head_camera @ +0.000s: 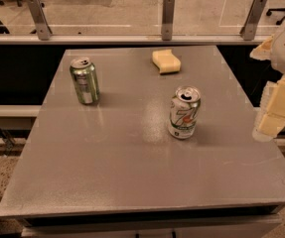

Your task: Move sponge near green can

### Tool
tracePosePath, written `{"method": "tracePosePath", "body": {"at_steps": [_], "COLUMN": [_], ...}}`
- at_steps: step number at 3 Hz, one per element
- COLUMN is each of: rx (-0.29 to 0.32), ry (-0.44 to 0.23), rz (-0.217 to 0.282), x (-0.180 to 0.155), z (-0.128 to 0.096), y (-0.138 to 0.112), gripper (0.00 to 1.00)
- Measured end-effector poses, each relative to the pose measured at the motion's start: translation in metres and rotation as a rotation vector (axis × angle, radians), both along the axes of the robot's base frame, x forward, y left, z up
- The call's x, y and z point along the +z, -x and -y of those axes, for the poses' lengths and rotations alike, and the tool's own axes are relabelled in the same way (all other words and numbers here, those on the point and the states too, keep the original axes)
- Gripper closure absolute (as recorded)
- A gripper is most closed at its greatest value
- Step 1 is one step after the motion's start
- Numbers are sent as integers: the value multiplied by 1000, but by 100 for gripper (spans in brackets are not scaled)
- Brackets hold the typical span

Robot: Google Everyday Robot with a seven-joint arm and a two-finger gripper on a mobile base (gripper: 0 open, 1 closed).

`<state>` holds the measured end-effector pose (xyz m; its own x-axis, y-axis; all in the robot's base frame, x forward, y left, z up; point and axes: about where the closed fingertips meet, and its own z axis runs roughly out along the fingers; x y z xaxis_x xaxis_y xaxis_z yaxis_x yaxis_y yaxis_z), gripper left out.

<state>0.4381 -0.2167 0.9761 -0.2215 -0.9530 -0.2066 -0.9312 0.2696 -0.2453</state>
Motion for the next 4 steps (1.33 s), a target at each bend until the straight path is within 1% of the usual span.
{"method": "tracePosePath", "body": {"at_steps": [1, 2, 3, 4], "rx": [-1, -33, -75, -170], "ry": [0, -34, -114, -185], "rz": [2, -4, -15, -32], "x": [0, 1, -3, -15], "z": [0, 2, -1, -10], "y": [0, -19, -55, -112], "gripper": [0, 0, 0, 0]}}
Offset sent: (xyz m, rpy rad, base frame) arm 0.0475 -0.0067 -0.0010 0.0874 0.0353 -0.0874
